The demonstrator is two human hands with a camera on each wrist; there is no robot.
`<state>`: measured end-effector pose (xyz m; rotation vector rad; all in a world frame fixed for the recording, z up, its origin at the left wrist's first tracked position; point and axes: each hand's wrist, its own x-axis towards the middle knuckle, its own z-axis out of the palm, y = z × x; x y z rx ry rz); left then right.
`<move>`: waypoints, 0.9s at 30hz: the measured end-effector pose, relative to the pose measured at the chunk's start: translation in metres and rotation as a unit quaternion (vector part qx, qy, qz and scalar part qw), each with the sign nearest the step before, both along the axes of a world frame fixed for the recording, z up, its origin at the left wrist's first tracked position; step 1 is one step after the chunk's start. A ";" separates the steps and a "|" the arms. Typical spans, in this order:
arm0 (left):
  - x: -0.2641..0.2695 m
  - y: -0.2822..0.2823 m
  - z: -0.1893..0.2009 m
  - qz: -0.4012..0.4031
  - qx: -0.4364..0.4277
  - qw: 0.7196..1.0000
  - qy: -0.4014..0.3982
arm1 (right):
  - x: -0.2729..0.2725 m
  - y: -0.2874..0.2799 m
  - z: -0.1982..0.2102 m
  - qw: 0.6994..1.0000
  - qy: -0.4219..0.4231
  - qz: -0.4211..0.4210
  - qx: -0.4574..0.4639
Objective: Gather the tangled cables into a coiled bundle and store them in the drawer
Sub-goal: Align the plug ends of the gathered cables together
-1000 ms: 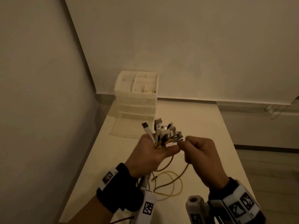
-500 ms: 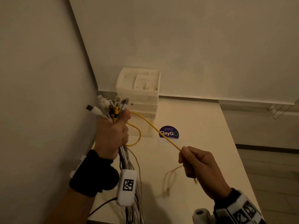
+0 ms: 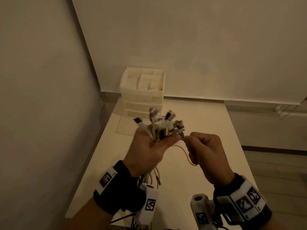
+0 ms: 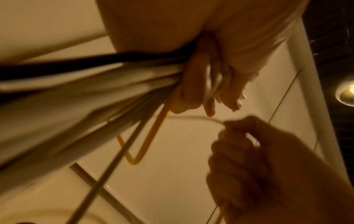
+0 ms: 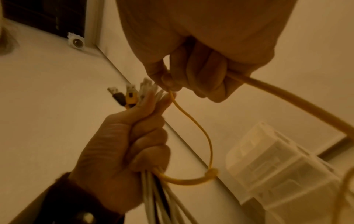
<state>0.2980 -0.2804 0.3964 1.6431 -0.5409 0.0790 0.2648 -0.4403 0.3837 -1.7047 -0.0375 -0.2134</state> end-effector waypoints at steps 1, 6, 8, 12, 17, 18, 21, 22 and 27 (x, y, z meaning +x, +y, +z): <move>0.000 -0.004 -0.001 -0.014 0.024 1.000 -0.010 | 0.002 0.003 0.004 1.000 -0.003 0.021 0.018; 0.004 -0.003 -0.007 0.030 0.051 0.997 -0.046 | 0.001 0.008 0.005 0.995 0.015 0.058 0.077; 0.006 0.002 -0.003 0.054 0.034 0.997 -0.044 | -0.003 0.010 -0.001 0.994 0.028 0.061 0.089; 0.025 0.025 -0.002 0.136 -0.083 0.985 0.061 | -0.013 0.006 -0.019 0.993 0.052 0.059 0.089; 0.045 0.059 -0.005 0.245 -0.170 0.947 0.120 | -0.023 -0.004 -0.040 0.996 0.080 0.018 0.020; 0.047 0.065 -0.005 0.268 -0.179 0.939 0.122 | -0.025 -0.006 -0.044 0.996 0.087 0.003 0.014; 0.041 0.069 -0.002 0.326 -0.092 0.937 0.084 | -0.027 -0.006 -0.054 0.995 0.097 -0.030 0.021; 0.036 0.064 -0.001 0.323 -0.068 0.942 0.061 | -0.027 -0.004 -0.056 0.993 0.103 -0.040 0.031; 0.004 0.032 0.002 0.088 0.014 0.996 0.010 | -0.015 0.014 -0.039 0.995 0.065 -0.041 0.066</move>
